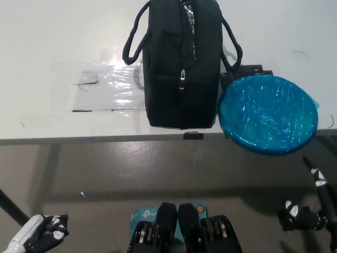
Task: The robot uses its right hand to pick up a stack of plates kept in the middle of the desk and put it inside a bag kept next to it
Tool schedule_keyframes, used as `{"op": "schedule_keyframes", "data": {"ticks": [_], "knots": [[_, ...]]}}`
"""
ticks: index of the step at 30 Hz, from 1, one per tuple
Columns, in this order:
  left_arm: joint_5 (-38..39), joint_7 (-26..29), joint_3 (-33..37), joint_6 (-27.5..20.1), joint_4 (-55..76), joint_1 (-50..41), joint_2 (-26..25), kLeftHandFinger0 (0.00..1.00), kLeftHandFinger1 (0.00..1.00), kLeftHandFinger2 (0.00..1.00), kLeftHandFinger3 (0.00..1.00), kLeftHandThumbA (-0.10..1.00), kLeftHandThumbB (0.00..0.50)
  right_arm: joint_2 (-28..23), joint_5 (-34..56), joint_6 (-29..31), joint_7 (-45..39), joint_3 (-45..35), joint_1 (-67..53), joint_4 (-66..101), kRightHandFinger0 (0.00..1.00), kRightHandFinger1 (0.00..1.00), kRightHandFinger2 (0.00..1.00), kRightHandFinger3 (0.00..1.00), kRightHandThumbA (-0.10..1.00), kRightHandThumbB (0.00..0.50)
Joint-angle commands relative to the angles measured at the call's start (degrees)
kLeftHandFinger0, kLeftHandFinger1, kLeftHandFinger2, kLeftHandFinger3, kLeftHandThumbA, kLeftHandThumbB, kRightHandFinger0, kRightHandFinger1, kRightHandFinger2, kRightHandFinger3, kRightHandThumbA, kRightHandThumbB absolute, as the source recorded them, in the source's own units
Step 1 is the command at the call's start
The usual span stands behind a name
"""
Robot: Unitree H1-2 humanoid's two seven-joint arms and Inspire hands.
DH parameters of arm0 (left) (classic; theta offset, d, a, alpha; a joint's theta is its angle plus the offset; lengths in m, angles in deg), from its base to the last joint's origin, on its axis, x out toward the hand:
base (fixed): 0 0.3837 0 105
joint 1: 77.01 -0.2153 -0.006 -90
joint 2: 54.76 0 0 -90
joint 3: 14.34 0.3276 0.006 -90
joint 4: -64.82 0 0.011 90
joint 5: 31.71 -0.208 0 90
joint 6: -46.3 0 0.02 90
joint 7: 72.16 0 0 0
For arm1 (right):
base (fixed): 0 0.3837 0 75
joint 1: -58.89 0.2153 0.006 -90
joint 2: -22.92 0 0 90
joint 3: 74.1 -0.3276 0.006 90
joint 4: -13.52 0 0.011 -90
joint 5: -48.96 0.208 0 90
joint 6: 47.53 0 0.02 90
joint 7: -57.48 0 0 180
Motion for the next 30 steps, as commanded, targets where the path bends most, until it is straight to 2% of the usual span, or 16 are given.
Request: {"op": "schedule_keyframes", "data": {"ticks": [1,5,6,7,9,10,11,14,15,16,22,25,28,30], "knots": [[-0.3,-0.5,-0.8,0.5,1.8,0.8,-0.8,0.76,0.73,0.85,0.82,-0.10,0.155,-0.6,-6.3,-0.4,3.6,-0.5,0.7,4.9,1.00,1.00,1.00,1.00,0.75,0.317],[0.0,-0.8,-0.9,0.2,1.7,0.7,-0.8,0.73,0.70,0.83,0.81,-0.10,0.160,-0.1,-14.3,-2.9,5.2,-0.3,-0.3,13.0,1.00,1.00,1.00,1.00,0.79,0.331],[-0.1,-0.8,-0.9,0.6,1.7,0.8,-0.8,0.73,0.70,0.82,0.80,-0.10,0.150,0.1,-15.8,-3.2,5.8,-0.4,-0.2,14.2,1.00,1.00,1.00,1.00,0.78,0.345],[0.0,-0.8,-0.9,0.1,1.4,0.5,-0.7,0.72,0.69,0.80,0.78,-0.10,0.161,0.2,-16.4,-2.6,6.3,-0.4,-0.2,14.7,1.00,1.00,1.00,1.00,0.73,0.344],[-0.7,-0.7,-0.6,0.1,1.2,0.6,-0.9,0.76,0.74,0.82,0.78,-0.10,0.154,0.2,-18.7,-2.6,7.1,-0.8,0.3,16.8,1.00,1.00,1.00,1.00,0.67,0.374],[-0.9,-0.8,-0.5,0.5,1.5,0.6,-1.0,0.78,0.75,0.82,0.79,-0.10,0.158,0.2,-18.9,-2.5,7.3,-1.0,0.5,17.2,1.00,1.00,1.00,1.00,0.66,0.373],[-0.7,-0.7,-0.6,-0.2,1.2,0.6,-0.9,0.77,0.73,0.81,0.78,-0.10,0.159,0.3,-20.1,-2.5,7.8,-1.1,0.9,18.1,1.00,1.00,1.00,1.00,0.68,0.393],[-0.3,-0.7,-0.9,0.2,1.2,0.6,-0.6,0.76,0.72,0.83,0.80,-0.10,0.180,0.3,-22.9,-2.3,8.9,-1.1,1.6,19.0,1.00,1.00,1.00,1.00,0.72,0.397],[-0.3,-0.7,-0.9,0.1,1.2,0.6,-0.6,0.75,0.72,0.83,0.80,-0.10,0.179,0.2,-23.4,-2.2,9.0,-1.0,1.7,19.1,1.00,1.00,1.00,1.00,0.73,0.398],[-0.5,-0.9,-0.7,-0.3,1.3,0.6,-0.8,0.75,0.72,0.84,0.81,-0.10,0.159,0.2,-26.1,-2.6,9.8,-0.7,2.0,19.6,1.00,1.00,1.00,1.00,0.75,0.412],[-0.5,-1.1,-0.7,0.7,1.8,0.8,-1.0,0.77,0.75,0.84,0.83,-0.10,0.165,-0.4,-26.2,-0.3,9.2,0.8,2.3,18.0,1.00,1.00,1.00,1.00,0.72,0.419],[-1.1,-1.1,-0.4,1.0,1.9,0.9,-1.3,0.75,0.73,0.82,0.83,-0.10,0.160,-1.6,-27.7,0.3,7.3,2.9,2.7,16.8,1.00,1.00,1.00,1.00,0.79,0.419],[-1.3,-1.4,-0.4,1.1,2.1,1.0,-1.6,0.77,0.75,0.82,0.85,-0.10,0.156,-3.3,-28.2,0.8,4.1,5.8,3.2,16.1,1.00,1.00,1.00,1.00,0.82,0.423],[-1.5,-1.3,-0.3,0.6,2.1,1.0,-1.6,0.75,0.74,0.82,0.82,-0.10,0.172,-4.0,-27.8,1.2,3.9,7.0,3.7,15.4,1.00,1.00,1.00,1.00,0.81,0.442]]}}
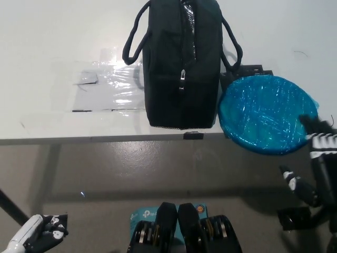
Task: The robot uses its right hand to pick up a stack of plates kept in the middle of the desk and put it inside a bag kept next to it
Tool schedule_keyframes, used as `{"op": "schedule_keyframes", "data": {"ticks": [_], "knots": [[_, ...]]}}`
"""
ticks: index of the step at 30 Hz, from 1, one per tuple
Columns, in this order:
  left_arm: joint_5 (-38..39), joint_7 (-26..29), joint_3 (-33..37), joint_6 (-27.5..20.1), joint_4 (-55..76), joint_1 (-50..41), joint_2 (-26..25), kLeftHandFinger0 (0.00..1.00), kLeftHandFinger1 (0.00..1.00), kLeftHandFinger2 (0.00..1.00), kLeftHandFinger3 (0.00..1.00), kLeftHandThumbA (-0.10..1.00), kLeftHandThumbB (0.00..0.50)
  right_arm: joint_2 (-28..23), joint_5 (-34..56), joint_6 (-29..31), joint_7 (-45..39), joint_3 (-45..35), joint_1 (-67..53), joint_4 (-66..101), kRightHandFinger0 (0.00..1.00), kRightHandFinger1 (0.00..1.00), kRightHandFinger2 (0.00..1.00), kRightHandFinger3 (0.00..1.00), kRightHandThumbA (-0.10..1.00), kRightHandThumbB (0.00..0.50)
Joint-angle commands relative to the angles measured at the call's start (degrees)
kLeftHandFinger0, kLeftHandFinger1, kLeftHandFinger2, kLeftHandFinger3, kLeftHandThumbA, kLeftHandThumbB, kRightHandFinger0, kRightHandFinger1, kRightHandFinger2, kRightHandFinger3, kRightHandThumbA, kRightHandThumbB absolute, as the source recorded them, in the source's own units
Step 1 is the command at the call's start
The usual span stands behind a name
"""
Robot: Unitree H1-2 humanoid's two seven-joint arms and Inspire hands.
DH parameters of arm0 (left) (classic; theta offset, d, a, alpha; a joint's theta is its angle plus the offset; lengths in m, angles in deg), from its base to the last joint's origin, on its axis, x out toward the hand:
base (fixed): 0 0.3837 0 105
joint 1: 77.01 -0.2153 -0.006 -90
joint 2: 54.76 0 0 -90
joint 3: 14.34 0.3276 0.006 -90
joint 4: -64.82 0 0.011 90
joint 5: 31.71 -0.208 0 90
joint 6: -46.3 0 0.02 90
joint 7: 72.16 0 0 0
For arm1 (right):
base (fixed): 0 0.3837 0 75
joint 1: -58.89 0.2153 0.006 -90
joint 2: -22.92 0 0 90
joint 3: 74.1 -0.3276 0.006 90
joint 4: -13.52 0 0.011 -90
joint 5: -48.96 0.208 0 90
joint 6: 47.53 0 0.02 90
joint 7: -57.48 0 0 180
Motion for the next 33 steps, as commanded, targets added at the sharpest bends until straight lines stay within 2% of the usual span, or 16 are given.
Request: {"op": "schedule_keyframes", "data": {"ticks": [1,4,8,11,13,16,18,21,25,26,28,31,32,33], "knots": [[-0.7,-1.3,-0.1,0.7,1.9,1.0,-1.7,0.76,0.74,0.82,0.83,-0.10,0.171,-2.4,-2.0,2.0,-2.7,2.2,2.2,-0.3,1.00,1.00,1.00,1.00,0.84,0.452],[-0.7,-1.2,-0.2,0.4,1.9,0.9,-1.6,0.72,0.71,0.81,0.82,-0.10,0.168,-3.5,-3.2,2.0,-3.6,4.3,3.1,-1.2,1.00,1.00,1.00,1.00,0.89,0.475],[-0.4,-1.5,-0.3,0.9,1.7,0.8,-1.7,0.79,0.76,0.84,0.85,-0.10,0.164,-4.9,-3.1,2.0,-4.2,5.6,4.2,-3.0,1.00,1.00,1.00,1.00,0.91,0.485],[0.0,-1.4,-0.6,0.7,1.7,0.7,-1.4,0.80,0.76,0.85,0.82,-0.10,0.165,-6.0,-4.3,1.7,-3.6,5.9,5.3,-4.5,1.00,1.00,1.00,1.00,0.97,0.484],[0.1,-1.4,-0.6,1.1,2.0,0.6,-1.3,0.79,0.76,0.85,0.82,-0.10,0.164,-6.7,-3.8,1.3,-4.2,5.5,6.3,-5.0,1.00,1.00,1.00,1.00,0.94,0.486],[-0.3,-1.4,-0.5,0.7,1.7,0.8,-1.6,0.78,0.75,0.84,0.83,-0.10,0.164,-7.2,-3.8,1.1,-3.8,5.2,7.4,-5.4,1.00,1.00,1.00,1.00,0.95,0.484],[-0.4,-1.3,-0.5,0.1,1.5,0.8,-1.6,0.78,0.74,0.83,0.81,-0.10,0.160,-7.9,-3.5,0.9,-4.1,4.8,8.2,-5.5,1.00,1.00,1.00,1.00,0.96,0.466],[-0.8,-1.2,-0.3,0.6,1.4,0.9,-1.7,0.78,0.75,0.85,0.81,-0.10,0.166,-8.4,-4.6,0.3,-3.7,4.5,9.5,-5.5,1.00,1.00,1.00,1.00,0.95,0.483],[-1.4,-1.3,-0.1,0.3,1.7,0.6,-2.2,0.80,0.75,0.84,0.81,-0.10,0.157,-8.5,-4.9,-0.7,-5.4,4.7,10.9,-4.7,1.00,1.00,1.00,1.00,0.92,0.481],[-1.5,-1.3,0.0,0.0,1.6,0.6,-2.4,0.75,0.71,0.80,0.79,-0.10,0.159,-8.5,-4.8,-0.5,-5.6,4.9,11.1,-4.9,1.00,1.00,1.00,1.00,0.89,0.475],[-1.4,-1.4,-0.1,0.0,1.7,0.8,-2.4,0.80,0.76,0.80,0.79,-0.10,0.165,-8.2,-5.5,-0.9,-6.0,5.3,11.3,-4.9,1.00,1.00,1.00,1.00,0.89,0.478],[-1.4,-1.4,0.0,-0.2,1.9,0.9,-2.4,0.81,0.75,0.80,0.79,-0.10,0.168,-7.4,-5.6,0.7,-3.7,6.2,11.8,-7.5,1.00,1.00,1.00,1.00,0.83,0.500],[-1.4,-1.5,0.0,-0.2,1.9,0.9,-2.4,0.81,0.75,0.80,0.79,-0.10,0.168,-7.4,-5.6,0.7,-3.6,6.3,11.8,-7.6,1.00,1.00,1.00,1.00,0.83,0.500],[-1.6,-1.7,0.1,0.3,2.3,1.2,-2.7,0.79,0.75,0.81,0.81,-0.10,0.173,-7.1,-6.2,-0.2,-4.7,6.8,11.7,-7.7,1.00,1.00,1.00,1.00,0.88,0.500]]}}
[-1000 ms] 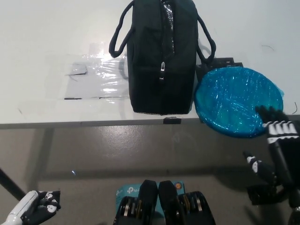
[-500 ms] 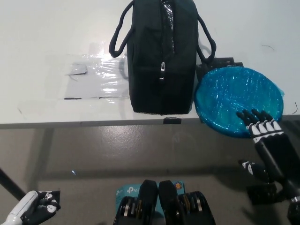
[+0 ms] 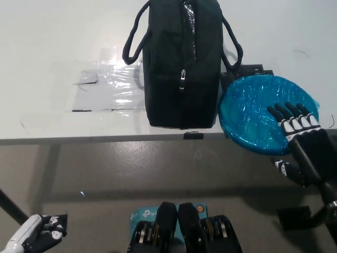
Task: The robot uses its right hand to pick up a stack of plates kept in the middle of the desk and put it inside a bag kept next to it
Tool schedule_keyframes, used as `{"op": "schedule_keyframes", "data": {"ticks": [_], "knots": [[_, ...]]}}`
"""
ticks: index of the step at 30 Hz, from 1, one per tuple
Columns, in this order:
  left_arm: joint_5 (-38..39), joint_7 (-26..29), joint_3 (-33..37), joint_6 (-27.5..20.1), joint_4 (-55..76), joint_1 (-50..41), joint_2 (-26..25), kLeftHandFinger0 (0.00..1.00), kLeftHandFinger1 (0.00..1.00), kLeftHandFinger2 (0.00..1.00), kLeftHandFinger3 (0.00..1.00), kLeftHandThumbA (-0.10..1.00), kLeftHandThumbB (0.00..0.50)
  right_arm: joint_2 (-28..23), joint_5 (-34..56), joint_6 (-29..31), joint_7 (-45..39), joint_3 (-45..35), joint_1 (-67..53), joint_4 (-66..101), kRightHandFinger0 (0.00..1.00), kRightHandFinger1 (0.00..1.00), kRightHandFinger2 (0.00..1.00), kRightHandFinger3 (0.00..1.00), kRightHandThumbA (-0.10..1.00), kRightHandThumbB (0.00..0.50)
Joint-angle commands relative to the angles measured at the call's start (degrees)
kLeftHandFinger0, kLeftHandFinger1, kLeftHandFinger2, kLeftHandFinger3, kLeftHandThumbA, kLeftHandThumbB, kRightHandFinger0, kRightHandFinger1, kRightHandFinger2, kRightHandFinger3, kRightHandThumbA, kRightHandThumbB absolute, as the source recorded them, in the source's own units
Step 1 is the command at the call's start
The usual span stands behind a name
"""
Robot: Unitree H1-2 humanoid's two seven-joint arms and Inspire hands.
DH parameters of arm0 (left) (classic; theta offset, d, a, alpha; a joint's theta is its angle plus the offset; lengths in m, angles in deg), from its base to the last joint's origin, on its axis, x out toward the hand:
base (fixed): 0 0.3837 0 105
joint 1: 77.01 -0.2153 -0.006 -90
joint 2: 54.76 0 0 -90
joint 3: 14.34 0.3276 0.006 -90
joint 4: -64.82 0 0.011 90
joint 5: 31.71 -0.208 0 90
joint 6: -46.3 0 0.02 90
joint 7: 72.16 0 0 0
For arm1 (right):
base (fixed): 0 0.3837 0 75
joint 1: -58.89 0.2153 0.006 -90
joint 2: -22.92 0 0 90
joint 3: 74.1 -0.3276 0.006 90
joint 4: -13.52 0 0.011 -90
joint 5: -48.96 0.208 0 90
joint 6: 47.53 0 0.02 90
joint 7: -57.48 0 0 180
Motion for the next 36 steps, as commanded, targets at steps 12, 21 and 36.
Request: {"op": "schedule_keyframes", "data": {"ticks": [12,21,36], "knots": [[-1.5,-2.3,-0.2,0.5,2.1,1.6,-2.2,0.81,0.79,0.84,0.83,-0.10,0.151,0.9,-7.7,0.7,4.1,6.1,-0.8,-4.6,1.00,1.00,1.00,1.00,0.92,0.500],[-1.3,-2.7,-0.3,-1.7,1.2,1.1,-1.9,0.82,0.79,0.84,0.83,-0.10,0.162,0.4,-6.1,-4.7,4.9,0.0,3.2,-6.5,1.00,1.00,1.00,1.00,0.77,0.466],[-2.7,-2.4,0.1,-1.1,1.4,0.4,-1.9,0.83,0.79,0.82,0.81,-0.10,0.165,-1.3,-13.2,-9.7,7.9,-3.0,9.8,-6.2,1.00,1.00,1.00,1.00,0.76,0.482]]}}
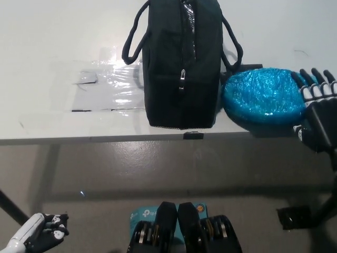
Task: The robot uses its right hand to pick up a stack of plates kept in the middle of the desk and put it inside a bag kept next to it
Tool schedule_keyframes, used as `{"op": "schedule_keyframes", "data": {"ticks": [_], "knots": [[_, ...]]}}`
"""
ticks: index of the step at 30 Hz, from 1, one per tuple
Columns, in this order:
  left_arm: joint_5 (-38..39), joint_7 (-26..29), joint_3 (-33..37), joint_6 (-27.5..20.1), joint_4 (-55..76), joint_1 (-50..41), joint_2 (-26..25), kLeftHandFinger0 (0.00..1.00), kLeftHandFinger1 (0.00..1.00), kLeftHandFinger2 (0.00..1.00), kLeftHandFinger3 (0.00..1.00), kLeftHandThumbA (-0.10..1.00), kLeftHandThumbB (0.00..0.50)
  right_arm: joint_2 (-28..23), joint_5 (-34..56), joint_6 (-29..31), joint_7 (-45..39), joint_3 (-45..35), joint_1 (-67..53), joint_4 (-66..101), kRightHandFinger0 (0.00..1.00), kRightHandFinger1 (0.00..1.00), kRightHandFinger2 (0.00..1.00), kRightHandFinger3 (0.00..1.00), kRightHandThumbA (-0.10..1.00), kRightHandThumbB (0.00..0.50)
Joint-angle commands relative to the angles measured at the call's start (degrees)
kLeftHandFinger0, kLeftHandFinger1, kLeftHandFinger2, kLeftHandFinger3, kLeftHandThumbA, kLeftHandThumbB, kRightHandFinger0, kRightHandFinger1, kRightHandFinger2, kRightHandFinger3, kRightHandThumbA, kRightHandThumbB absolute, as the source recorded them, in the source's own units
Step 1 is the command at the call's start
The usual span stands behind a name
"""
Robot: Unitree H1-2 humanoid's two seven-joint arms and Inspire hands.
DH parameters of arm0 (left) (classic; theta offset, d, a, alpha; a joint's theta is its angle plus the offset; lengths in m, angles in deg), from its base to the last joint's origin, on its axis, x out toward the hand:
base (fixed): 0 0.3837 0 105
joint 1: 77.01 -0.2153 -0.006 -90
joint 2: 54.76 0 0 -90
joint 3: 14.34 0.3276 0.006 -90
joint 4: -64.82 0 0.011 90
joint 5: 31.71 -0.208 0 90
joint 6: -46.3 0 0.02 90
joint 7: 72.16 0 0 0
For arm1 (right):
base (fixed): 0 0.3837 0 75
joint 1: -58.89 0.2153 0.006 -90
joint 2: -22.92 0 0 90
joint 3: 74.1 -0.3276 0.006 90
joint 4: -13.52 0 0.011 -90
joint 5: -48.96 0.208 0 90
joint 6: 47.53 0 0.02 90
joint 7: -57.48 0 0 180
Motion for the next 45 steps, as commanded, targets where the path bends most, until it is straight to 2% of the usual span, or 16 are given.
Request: {"op": "schedule_keyframes", "data": {"ticks": [1,15,19,21,22,23,24,25,27,30,32,34,35,36,37,45], "knots": [[-1.1,-0.5,0.0,-1.1,0.6,0.2,-1.9,0.82,0.79,0.82,0.80,-0.10,0.174,-0.6,-1.8,-1.0,3.9,0.5,1.4,-0.7,1.00,1.00,1.00,1.00,0.72,0.496],[-1.8,-0.9,0.3,-0.8,1.0,0.1,-2.1,0.80,0.79,0.83,0.83,-0.10,0.172,-0.4,-1.1,0.2,4.3,6.1,-1.1,-6.1,1.00,1.00,1.00,1.00,0.62,0.500],[-1.9,-0.9,0.3,-1.3,0.9,0.0,-2.2,0.81,0.81,0.84,0.83,-0.10,0.172,-1.0,0.3,0.6,1.6,6.2,-1.0,-5.4,1.00,1.00,1.00,1.00,0.62,0.318],[-1.0,-1.1,-0.2,-1.7,0.9,-0.3,-2.2,0.81,0.81,0.83,0.83,-0.10,0.170,-0.8,-0.1,0.9,4.7,5.9,-1.0,-6.1,1.00,1.00,1.00,1.00,0.61,0.096],[-2.1,-1.0,0.3,-1.6,1.1,-0.3,-2.5,0.80,0.80,0.84,0.83,-0.10,0.172,-0.9,-1.4,0.3,7.0,5.8,-0.7,-6.6,0.69,0.70,0.68,1.00,0.64,0.007],[-2.4,-0.9,0.5,-1.4,1.1,-0.2,-2.6,0.79,0.80,0.84,0.83,-0.10,0.172,-1.0,-1.5,0.2,7.6,5.7,-0.7,-6.6,0.59,0.60,0.59,1.00,0.64,0.001],[-2.2,-0.9,0.4,-1.3,1.1,-0.1,-2.4,0.79,0.80,0.83,0.83,-0.10,0.175,-1.1,-1.5,0.8,9.8,5.4,-0.5,-6.8,0.32,0.34,0.39,1.00,0.53,0.000],[-2.2,-1.0,0.2,-1.1,1.3,-0.3,-2.7,0.80,0.80,0.83,0.82,-0.10,0.175,-0.8,-0.2,1.3,9.9,4.9,-0.4,-6.4,0.08,0.15,0.23,1.00,0.24,0.000],[-2.2,-1.1,0.3,-1.8,0.9,-0.1,-2.8,0.79,0.79,0.82,0.81,-0.10,0.177,-1.1,-0.4,2.9,15.2,4.4,0.1,-6.9,0.00,0.00,0.00,1.00,-0.10,0.033],[-2.1,-1.1,0.1,-1.5,1.2,-0.4,-2.8,0.82,0.81,0.82,0.80,-0.10,0.175,-2.0,-2.0,3.5,19.6,4.8,0.5,-7.5,0.00,0.04,0.13,0.21,-0.10,0.039],[-2.2,-1.3,0.2,-0.7,1.4,-0.4,-2.9,0.83,0.82,0.84,0.82,-0.10,0.164,-2.3,-1.6,5.0,22.2,4.8,0.5,-7.8,0.00,0.05,0.29,0.03,-0.10,0.040],[-2.9,-1.2,0.6,-1.0,1.2,-0.3,-3.2,0.81,0.82,0.84,0.82,-0.10,0.175,-2.4,-0.1,6.2,21.5,4.5,0.2,-7.2,0.00,0.03,0.35,0.04,-0.10,0.062],[-2.8,-1.3,0.7,-1.7,1.0,-0.3,-3.3,0.80,0.82,0.84,0.82,-0.10,0.170,-2.3,1.4,7.0,20.5,4.1,0.0,-6.8,0.00,0.01,0.36,0.03,-0.10,0.136],[-2.8,-1.3,0.7,-1.7,1.0,-0.3,-3.3,0.80,0.82,0.84,0.82,-0.10,0.169,-2.3,1.4,7.0,20.6,4.1,0.0,-6.9,0.00,0.00,0.37,0.01,-0.10,0.344],[-2.8,-1.3,0.7,-1.7,1.0,-0.3,-3.3,0.80,0.82,0.84,0.82,-0.10,0.169,-2.3,1.4,7.1,20.7,4.1,0.0,-6.9,0.00,0.00,0.37,0.00,-0.10,0.390],[-2.4,-1.7,0.6,-1.6,1.1,0.2,-3.2,0.81,0.83,0.85,0.83,-0.10,0.174,-1.9,6.1,8.8,16.2,3.3,-1.7,-4.8,0.00,0.00,0.16,0.00,-0.10,0.443]]}}
